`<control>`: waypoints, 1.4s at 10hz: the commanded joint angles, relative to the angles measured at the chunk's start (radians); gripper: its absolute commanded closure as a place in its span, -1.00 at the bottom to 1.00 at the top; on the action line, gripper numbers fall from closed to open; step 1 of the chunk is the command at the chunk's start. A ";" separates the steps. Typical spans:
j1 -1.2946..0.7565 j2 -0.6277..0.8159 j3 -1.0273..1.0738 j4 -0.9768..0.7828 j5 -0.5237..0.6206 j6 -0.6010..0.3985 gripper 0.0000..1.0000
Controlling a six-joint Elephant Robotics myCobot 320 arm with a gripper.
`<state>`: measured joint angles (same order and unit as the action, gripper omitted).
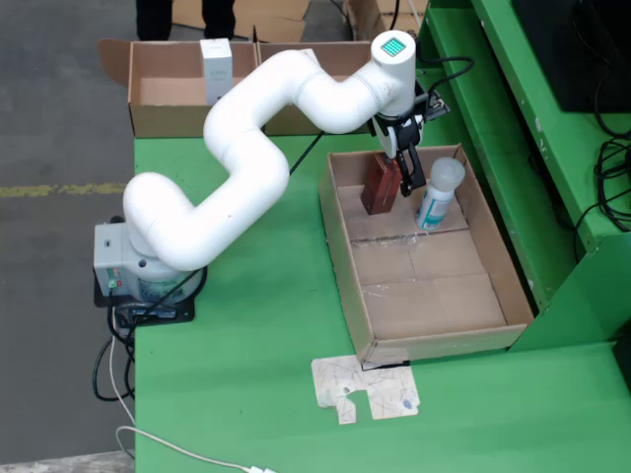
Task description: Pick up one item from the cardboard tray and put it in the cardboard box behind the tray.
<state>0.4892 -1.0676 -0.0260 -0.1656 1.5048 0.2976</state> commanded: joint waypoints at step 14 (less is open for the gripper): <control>-0.005 0.027 0.026 0.012 -0.002 -0.006 -0.80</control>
<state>0.4892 -1.0676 -0.0260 -0.1656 1.5048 0.2976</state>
